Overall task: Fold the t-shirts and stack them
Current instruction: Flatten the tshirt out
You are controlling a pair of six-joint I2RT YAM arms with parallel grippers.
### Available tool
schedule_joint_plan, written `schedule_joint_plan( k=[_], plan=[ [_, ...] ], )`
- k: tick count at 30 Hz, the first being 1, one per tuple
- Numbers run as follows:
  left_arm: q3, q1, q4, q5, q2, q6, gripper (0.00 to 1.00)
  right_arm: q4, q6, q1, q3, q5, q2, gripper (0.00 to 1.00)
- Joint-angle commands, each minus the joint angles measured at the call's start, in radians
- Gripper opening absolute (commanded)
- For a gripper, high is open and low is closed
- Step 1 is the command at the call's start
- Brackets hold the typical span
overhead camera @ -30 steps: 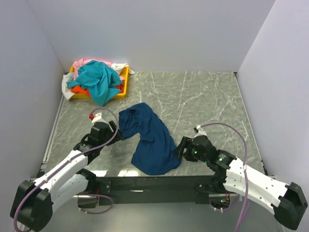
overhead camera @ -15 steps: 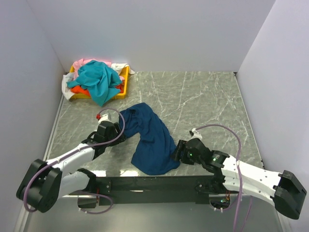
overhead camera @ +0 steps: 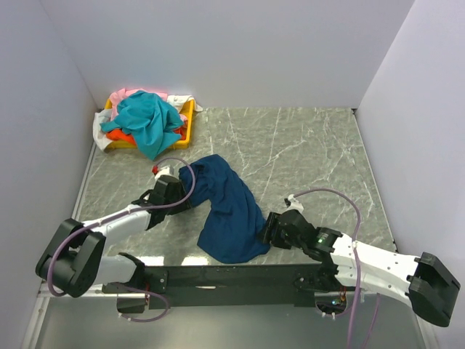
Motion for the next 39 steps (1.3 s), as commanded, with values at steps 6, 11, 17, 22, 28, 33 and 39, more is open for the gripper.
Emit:
schedule_joint_plan(
  k=[6,11,17,22,28,33,39],
  plan=[
    [0.072,-0.015,-0.036,-0.001,0.1,0.002,0.38,0.047,0.004,0.01,-0.003,0.032,0.007,0.54],
    [0.081,-0.017,-0.035,-0.01,0.089,0.004,0.12,0.021,-0.03,0.01,0.042,0.03,-0.002,0.22],
    [0.139,-0.015,-0.125,-0.074,-0.024,0.016,0.01,-0.175,-0.094,0.002,0.201,0.16,-0.074,0.0],
    [0.22,-0.011,-0.278,-0.18,-0.217,0.014,0.0,-0.417,-0.154,-0.007,0.423,0.324,-0.213,0.0],
    [0.309,-0.008,-0.488,-0.358,-0.555,-0.021,0.0,-0.572,-0.219,-0.009,0.698,0.504,-0.344,0.0],
    [0.38,-0.008,-0.585,-0.473,-0.788,-0.026,0.0,-0.577,-0.302,-0.01,0.855,0.644,-0.382,0.0],
    [0.368,-0.008,-0.615,-0.539,-0.887,-0.013,0.0,-0.493,-0.444,-0.009,0.977,0.753,-0.34,0.0]
  ],
)
